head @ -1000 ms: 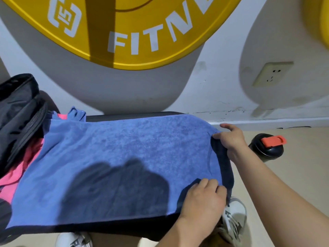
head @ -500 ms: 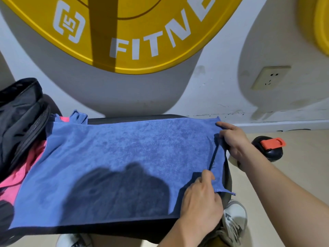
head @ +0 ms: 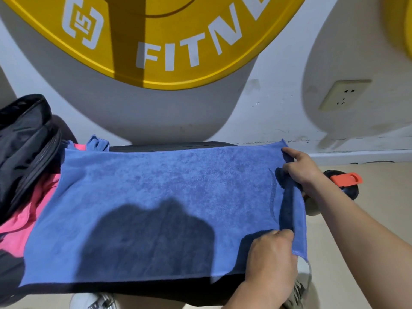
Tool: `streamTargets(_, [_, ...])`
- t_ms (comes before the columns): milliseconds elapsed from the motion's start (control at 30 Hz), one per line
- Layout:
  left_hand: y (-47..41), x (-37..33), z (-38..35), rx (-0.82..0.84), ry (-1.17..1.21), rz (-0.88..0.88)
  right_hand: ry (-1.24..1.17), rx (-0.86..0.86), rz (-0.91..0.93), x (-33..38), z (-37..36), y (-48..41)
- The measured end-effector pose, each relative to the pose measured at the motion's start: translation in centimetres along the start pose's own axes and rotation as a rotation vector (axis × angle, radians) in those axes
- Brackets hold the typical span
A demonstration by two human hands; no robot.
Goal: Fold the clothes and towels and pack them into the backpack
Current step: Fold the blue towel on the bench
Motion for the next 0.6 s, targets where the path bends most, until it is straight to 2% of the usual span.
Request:
streamTargets(100, [0.1,0.0,-0.4,0.079,0.116,0.129,-0.039,-0.019,-0.032,-0.6,1.0,-0.3])
streamTargets(200, [0.2,0.1,-0.8,0.116,0.355,0.232,-0.182,-0.148,-0.072,-1.5,2.1,-0.3])
streamTargets(267, [0.1,-0.2,-1.1,0.142,0.373,0.236,-0.209,-0.216,-0.09,-2.1,2.7,-0.3])
streamTargets(333, [0.0,-1.0,-0.3,0.128,0.395,0.214,-0.136,-0.238,-0.076,-2.1,3.2,-0.3])
streamTargets(467, [0.0,-2.0,-0.8,0.168,0.396,0.198,-0.007,-0.192,-0.05,-1.8,4.2,-0.7])
streamTargets(600, [0.0,-1.7,-2.7,0.279,0.353,0.274,-0.013,-0.096,-0.169,-2.7,4.4,-1.0])
Point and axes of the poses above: each hand's wrist, its own y-axis away from the middle knuckle, its own z-axis out of the back of the hand, x = y × z, the point moved 6 cm from there along -y, towards the middle knuckle, and after that the axes turned 3 degrees about -x, right-handed, at the moved point
